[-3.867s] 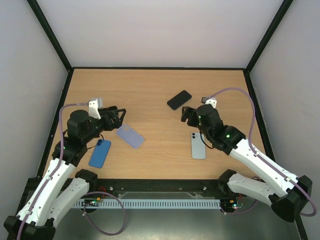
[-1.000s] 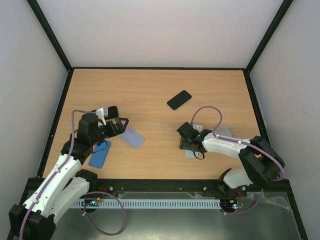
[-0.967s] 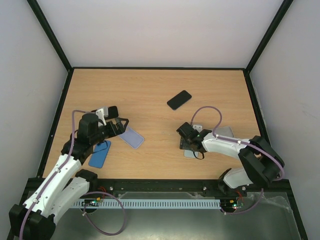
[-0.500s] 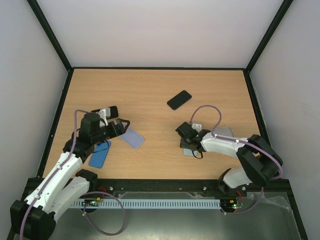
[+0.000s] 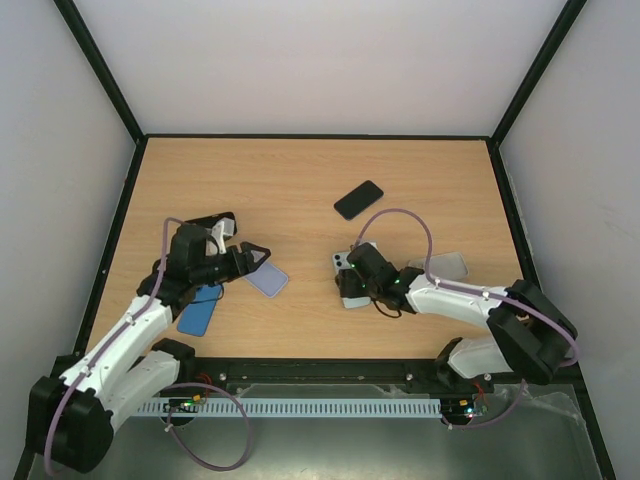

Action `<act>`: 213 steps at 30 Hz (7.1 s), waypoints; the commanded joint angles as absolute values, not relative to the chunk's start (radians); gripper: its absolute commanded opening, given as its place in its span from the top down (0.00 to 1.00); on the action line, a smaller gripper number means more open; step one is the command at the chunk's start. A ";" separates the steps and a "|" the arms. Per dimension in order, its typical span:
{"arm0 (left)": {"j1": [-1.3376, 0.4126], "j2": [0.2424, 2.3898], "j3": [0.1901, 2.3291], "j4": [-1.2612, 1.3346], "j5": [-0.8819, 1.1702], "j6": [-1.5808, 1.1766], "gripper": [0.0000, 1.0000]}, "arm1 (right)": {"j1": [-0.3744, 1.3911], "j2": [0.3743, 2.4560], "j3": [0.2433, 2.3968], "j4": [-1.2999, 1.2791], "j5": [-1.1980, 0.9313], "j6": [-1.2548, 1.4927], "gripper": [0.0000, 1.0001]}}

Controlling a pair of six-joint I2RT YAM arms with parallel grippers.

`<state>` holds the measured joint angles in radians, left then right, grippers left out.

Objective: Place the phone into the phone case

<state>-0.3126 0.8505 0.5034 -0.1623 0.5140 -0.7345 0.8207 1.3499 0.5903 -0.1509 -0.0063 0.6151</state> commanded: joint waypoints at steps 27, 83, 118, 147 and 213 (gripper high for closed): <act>-0.334 1.152 0.702 -0.370 0.930 -0.418 0.45 | 1.147 1.219 0.489 0.422 -0.206 0.060 0.50; -0.271 0.918 0.497 -0.081 0.651 -1.274 0.97 | 1.201 1.197 0.491 0.505 0.033 -0.196 0.44; -0.271 0.783 0.568 -0.380 0.624 -1.479 0.98 | 1.278 1.404 0.533 0.647 0.172 -0.669 0.56; -0.260 0.703 0.545 -0.364 0.428 -1.417 0.33 | 1.281 1.392 0.566 0.622 0.361 -0.486 0.98; -0.469 1.379 0.608 -0.121 0.186 -0.585 0.98 | 1.009 1.015 0.648 -0.079 -0.116 0.605 0.98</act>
<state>-0.4347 1.3762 0.5541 -0.0566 0.1173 -0.7265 1.0054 1.0595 0.6975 -0.1432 0.0109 0.5224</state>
